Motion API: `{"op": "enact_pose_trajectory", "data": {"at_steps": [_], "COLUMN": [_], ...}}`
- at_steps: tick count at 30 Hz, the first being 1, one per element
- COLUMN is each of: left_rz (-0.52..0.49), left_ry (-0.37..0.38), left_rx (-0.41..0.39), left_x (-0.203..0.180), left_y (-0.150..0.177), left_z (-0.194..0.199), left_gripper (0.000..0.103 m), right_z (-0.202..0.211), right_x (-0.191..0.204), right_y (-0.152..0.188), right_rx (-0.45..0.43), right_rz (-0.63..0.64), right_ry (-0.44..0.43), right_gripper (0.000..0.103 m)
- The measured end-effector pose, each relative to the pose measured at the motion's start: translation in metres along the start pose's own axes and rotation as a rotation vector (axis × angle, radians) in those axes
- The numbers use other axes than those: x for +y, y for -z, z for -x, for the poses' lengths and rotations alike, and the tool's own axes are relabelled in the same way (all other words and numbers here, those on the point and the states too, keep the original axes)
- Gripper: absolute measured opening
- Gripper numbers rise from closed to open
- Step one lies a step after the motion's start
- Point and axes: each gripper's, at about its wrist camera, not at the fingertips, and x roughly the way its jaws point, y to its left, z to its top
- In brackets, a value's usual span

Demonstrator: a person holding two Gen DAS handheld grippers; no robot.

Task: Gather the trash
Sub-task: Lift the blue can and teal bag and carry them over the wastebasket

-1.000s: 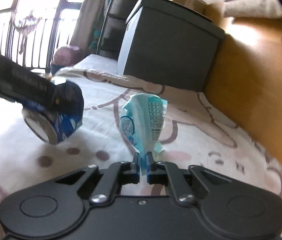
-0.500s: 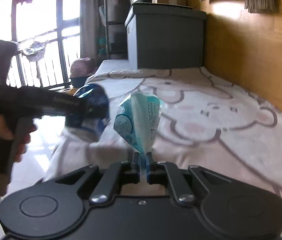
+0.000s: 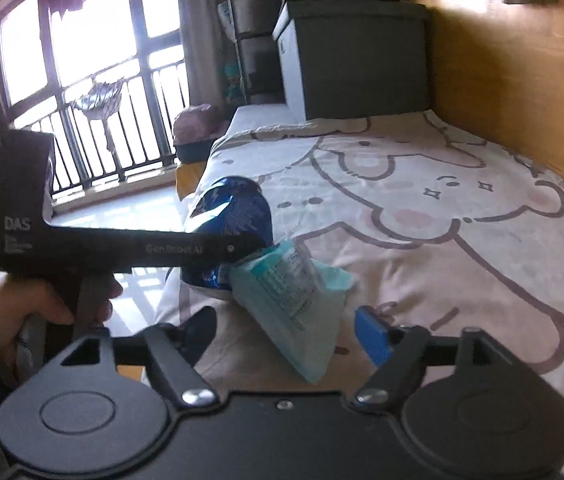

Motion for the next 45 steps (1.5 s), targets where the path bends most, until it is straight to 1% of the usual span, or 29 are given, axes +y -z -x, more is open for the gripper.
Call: {"op": "enact_pose_trajectory", "data": {"at_steps": [1, 3, 7, 10, 12, 14, 15, 16, 18, 19, 22, 25, 29, 36, 41, 45], "left_rz": [-0.002, 0.001, -0.002, -0.041, -0.036, -0.026, -0.023, -0.018, -0.01, -0.008, -0.004, -0.002, 0.003, 0.014, 0.026, 0.034], "left_ry": [0.003, 0.005, 0.002, -0.025, -0.017, -0.014, -0.012, -0.009, -0.009, -0.012, -0.029, -0.051, -0.079, -0.114, -0.139, -0.175], "left_rx": [0.0, -0.001, 0.0, 0.015, 0.029, 0.042, 0.046, 0.05, 0.055, 0.057, 0.059, 0.061, 0.065, 0.054, 0.03, 0.015], "left_x": [0.0, 0.003, 0.007, 0.008, 0.012, 0.015, 0.017, 0.018, 0.021, 0.021, 0.022, 0.023, 0.026, 0.03, 0.037, 0.048], "left_y": [0.0, -0.001, -0.004, -0.007, -0.007, -0.006, -0.006, -0.006, -0.006, -0.005, -0.005, -0.005, -0.004, -0.003, -0.006, -0.009], "left_z": [0.001, 0.002, 0.007, 0.011, 0.014, 0.016, 0.017, 0.017, 0.018, 0.019, 0.021, 0.026, 0.035, 0.062, 0.085, 0.106], "left_gripper": [0.032, 0.032, 0.032, 0.032, 0.032, 0.032, 0.032, 0.032, 0.032, 0.032, 0.032, 0.032, 0.032, 0.032, 0.032, 0.032], "right_z": [-0.004, -0.012, -0.038, -0.056, -0.068, -0.077, -0.081, -0.083, -0.081, -0.08, -0.074, -0.064, -0.051, -0.033, -0.024, -0.024], "right_x": [0.002, 0.005, 0.021, 0.026, 0.028, 0.029, 0.028, 0.027, 0.027, 0.028, 0.024, 0.021, 0.02, 0.027, 0.039, 0.055], "right_y": [-0.003, -0.006, -0.012, -0.016, -0.018, -0.017, -0.016, -0.015, -0.013, -0.013, -0.016, -0.022, -0.032, -0.046, -0.056, -0.064], "right_rx": [0.01, 0.033, 0.066, 0.091, 0.115, 0.142, 0.158, 0.169, 0.155, 0.153, 0.145, 0.115, 0.079, 0.029, 0.0, -0.017], "right_rz": [0.0, 0.027, 0.16, 0.214, 0.238, 0.252, 0.248, 0.238, 0.233, 0.235, 0.19, 0.153, 0.097, 0.025, 0.005, -0.001], "right_ry": [-0.01, -0.017, 0.049, 0.065, 0.069, 0.083, 0.088, 0.092, 0.096, 0.104, 0.105, 0.118, 0.111, 0.101, 0.08, 0.048], "right_gripper": [0.083, 0.085, 0.086, 0.086, 0.086, 0.079, 0.067, 0.062, 0.057, 0.051, 0.048, 0.047, 0.047, 0.047, 0.047, 0.047]}}
